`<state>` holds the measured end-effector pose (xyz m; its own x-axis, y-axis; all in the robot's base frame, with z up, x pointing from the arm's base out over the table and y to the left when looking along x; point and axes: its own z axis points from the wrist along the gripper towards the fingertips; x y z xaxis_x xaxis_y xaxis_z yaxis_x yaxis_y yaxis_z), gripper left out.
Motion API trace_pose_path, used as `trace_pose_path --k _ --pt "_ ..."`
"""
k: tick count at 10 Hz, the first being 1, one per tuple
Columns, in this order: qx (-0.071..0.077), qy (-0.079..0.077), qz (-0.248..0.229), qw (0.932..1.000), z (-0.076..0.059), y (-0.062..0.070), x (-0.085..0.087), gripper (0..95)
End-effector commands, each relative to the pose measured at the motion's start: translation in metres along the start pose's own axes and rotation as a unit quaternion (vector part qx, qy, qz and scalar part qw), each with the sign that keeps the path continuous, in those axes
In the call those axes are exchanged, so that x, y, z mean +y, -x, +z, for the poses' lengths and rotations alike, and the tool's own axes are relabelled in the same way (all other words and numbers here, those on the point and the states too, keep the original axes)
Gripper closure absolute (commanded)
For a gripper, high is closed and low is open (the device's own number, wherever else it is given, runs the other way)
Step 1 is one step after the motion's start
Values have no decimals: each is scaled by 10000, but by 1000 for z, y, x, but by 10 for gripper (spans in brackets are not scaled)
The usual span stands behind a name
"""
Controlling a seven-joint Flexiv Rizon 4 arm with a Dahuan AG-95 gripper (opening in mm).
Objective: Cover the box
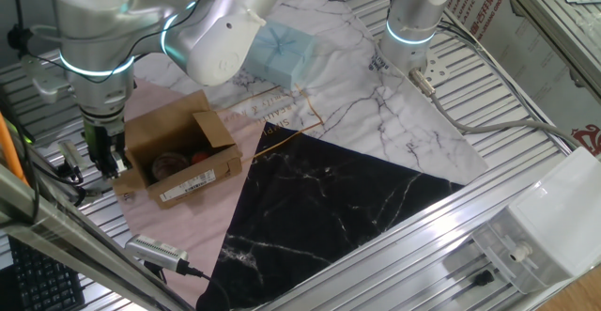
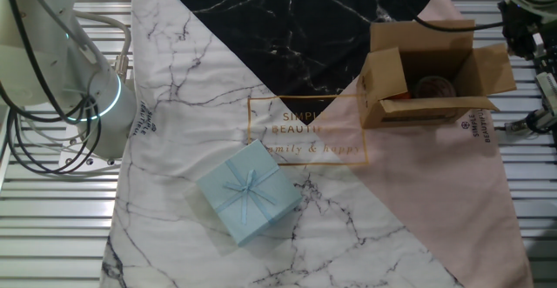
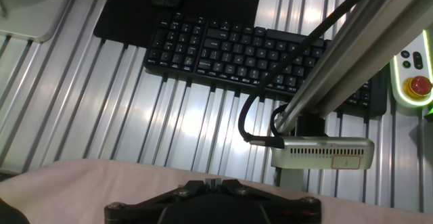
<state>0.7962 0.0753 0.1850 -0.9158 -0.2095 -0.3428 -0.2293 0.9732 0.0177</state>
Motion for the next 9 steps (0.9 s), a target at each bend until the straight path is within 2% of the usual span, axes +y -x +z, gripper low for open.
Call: trace_pose_path --k 1,9 --pt "-5 14 -4 10000 1 0 0 950" --pt "33 26 -5 10000 0 1 1 950"
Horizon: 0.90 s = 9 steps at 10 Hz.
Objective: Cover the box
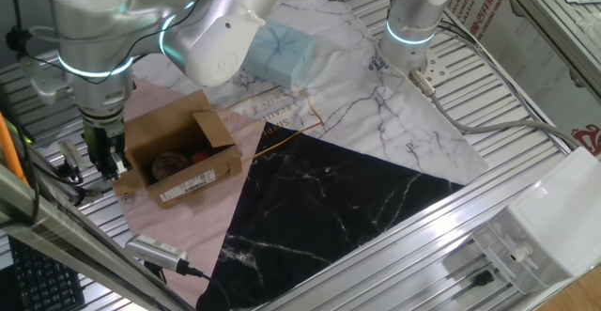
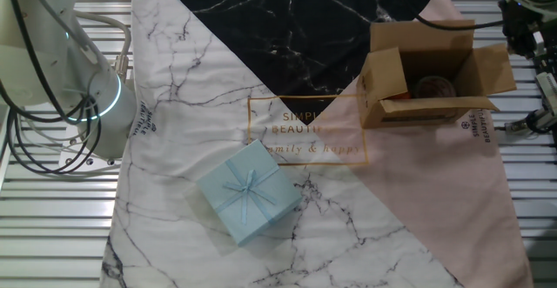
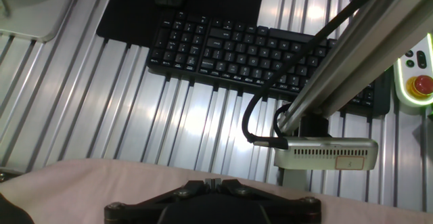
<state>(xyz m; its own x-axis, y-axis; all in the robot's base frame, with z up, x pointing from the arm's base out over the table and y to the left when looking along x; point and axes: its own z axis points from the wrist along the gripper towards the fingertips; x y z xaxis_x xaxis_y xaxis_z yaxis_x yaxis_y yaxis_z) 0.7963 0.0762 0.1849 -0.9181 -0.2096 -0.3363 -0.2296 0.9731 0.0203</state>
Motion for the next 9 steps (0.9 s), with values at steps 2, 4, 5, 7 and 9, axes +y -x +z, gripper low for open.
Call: trace_pose_path --k 2,4,5,7,9 --pt "17 4 -21 10000 0 0 -1 950" --pt "7 -16 -8 10000 2 -1 -4 950" --pt "-8 -9 -30 10000 1 -2 -12 950" --pt "-9 -1 -18 10000 -3 -2 -17 950" --pt "-6 -4 -17 10000 -3 -2 -18 950"
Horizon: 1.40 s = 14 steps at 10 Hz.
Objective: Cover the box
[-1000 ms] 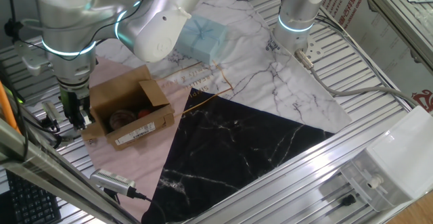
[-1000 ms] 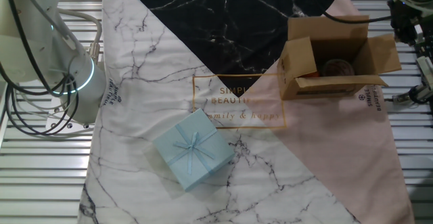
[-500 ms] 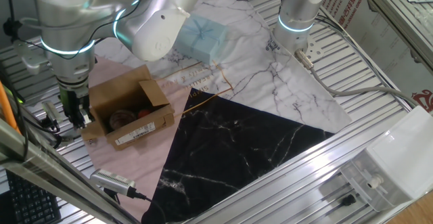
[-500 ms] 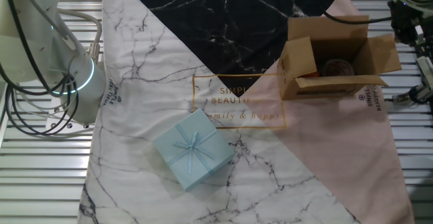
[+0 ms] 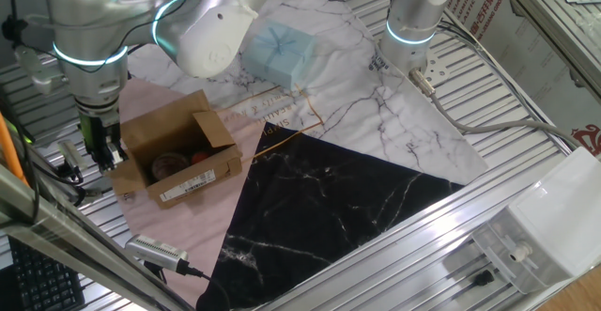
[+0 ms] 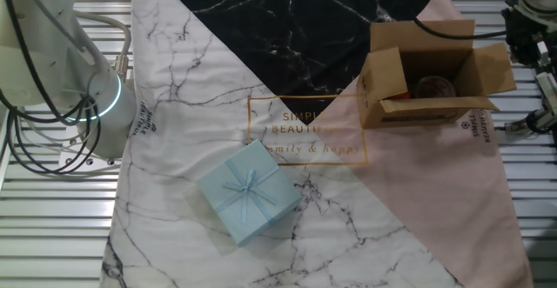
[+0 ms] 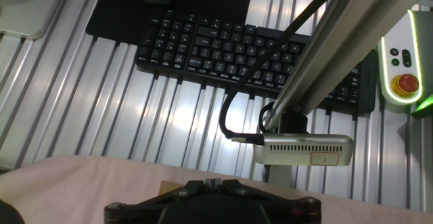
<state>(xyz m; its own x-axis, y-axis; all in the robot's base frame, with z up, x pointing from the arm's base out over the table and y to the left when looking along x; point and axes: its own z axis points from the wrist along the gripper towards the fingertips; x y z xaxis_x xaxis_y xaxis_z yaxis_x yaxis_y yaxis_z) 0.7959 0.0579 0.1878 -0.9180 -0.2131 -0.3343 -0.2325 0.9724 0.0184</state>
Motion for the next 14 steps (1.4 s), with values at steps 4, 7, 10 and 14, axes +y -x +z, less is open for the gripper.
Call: trace_pose_path --k 4,7,10,14 --pt "-10 -3 -2 10000 1 2 -1 950" --pt "1 7 -33 10000 1 2 -1 950" --pt "-72 38 -33 10000 1 2 -1 950" --pt "-180 41 -26 9998 1 2 -1 950"
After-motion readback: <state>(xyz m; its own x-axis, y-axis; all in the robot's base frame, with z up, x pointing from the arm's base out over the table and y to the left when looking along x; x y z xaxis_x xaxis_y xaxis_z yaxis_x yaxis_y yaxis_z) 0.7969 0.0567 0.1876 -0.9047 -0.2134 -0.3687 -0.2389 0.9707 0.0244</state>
